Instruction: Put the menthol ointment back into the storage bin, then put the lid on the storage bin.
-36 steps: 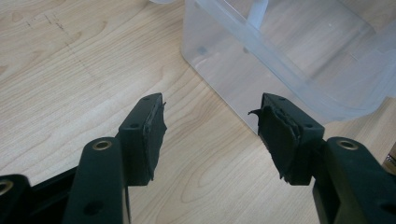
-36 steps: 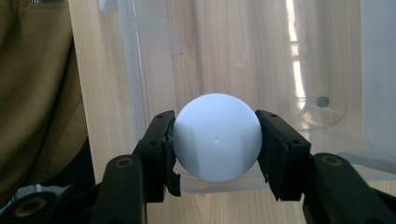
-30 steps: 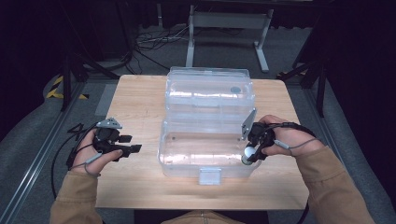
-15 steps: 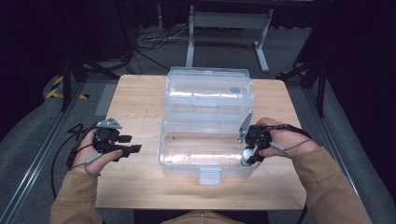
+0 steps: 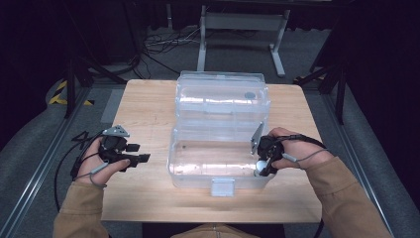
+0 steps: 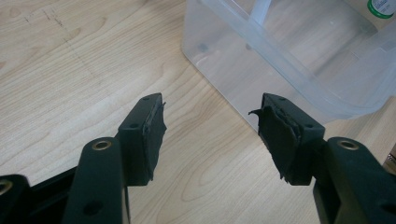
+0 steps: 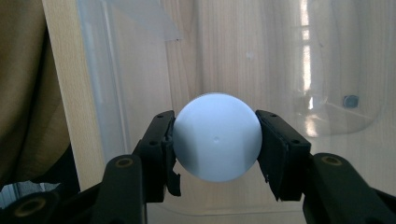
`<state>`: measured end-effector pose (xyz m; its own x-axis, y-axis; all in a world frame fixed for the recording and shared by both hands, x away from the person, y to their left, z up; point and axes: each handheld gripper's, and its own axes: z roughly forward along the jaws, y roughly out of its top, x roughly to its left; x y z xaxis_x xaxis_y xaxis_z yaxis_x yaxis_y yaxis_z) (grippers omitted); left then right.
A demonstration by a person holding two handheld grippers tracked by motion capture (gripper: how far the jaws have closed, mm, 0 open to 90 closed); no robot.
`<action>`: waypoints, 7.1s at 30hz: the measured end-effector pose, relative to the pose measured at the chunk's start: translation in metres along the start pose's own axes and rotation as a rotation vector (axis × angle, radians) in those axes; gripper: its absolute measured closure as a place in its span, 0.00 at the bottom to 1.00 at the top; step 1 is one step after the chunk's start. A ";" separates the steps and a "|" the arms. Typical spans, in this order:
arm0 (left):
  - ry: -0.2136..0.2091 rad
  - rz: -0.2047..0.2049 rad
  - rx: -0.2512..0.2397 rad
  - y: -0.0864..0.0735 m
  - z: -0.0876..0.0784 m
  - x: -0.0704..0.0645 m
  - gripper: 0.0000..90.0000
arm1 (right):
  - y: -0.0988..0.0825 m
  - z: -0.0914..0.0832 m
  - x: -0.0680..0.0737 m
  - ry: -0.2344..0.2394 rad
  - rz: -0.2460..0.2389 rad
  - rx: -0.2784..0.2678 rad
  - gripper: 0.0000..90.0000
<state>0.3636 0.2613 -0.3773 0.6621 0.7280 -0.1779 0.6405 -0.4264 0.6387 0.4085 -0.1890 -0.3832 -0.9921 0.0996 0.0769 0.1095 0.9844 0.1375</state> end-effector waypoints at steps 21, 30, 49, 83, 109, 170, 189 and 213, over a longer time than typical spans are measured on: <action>-0.007 -0.004 0.009 -0.001 0.001 0.001 0.45 | 0.003 0.017 -0.005 0.018 -0.008 0.046 0.56; -0.006 -0.006 0.013 -0.001 0.002 0.002 0.45 | 0.004 0.022 -0.006 0.021 -0.005 0.053 0.56; -0.005 -0.004 0.014 -0.001 0.002 0.001 0.44 | 0.006 0.025 -0.003 -0.001 -0.009 0.080 0.56; -0.039 0.030 0.011 0.009 0.008 -0.006 0.44 | -0.008 -0.012 0.004 -0.024 0.038 -0.114 0.49; -0.053 0.037 0.008 0.005 0.008 -0.013 0.44 | -0.006 -0.072 -0.005 -0.141 0.183 -0.480 0.54; -0.122 0.159 -0.012 0.013 0.011 -0.056 0.44 | 0.068 -0.077 -0.081 -0.218 0.175 -0.601 0.90; -0.288 0.306 -0.001 0.028 0.057 -0.097 0.52 | 0.067 -0.076 -0.079 -0.223 0.175 -0.610 0.91; -0.293 0.340 0.149 0.026 0.088 -0.104 0.82 | 0.065 -0.075 -0.079 -0.213 0.192 -0.628 0.91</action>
<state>0.3454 0.1278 -0.4081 0.9122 0.3604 -0.1950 0.4030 -0.7021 0.5871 0.4986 -0.1432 -0.3064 -0.9349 0.3538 -0.0299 0.2362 0.6825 0.6917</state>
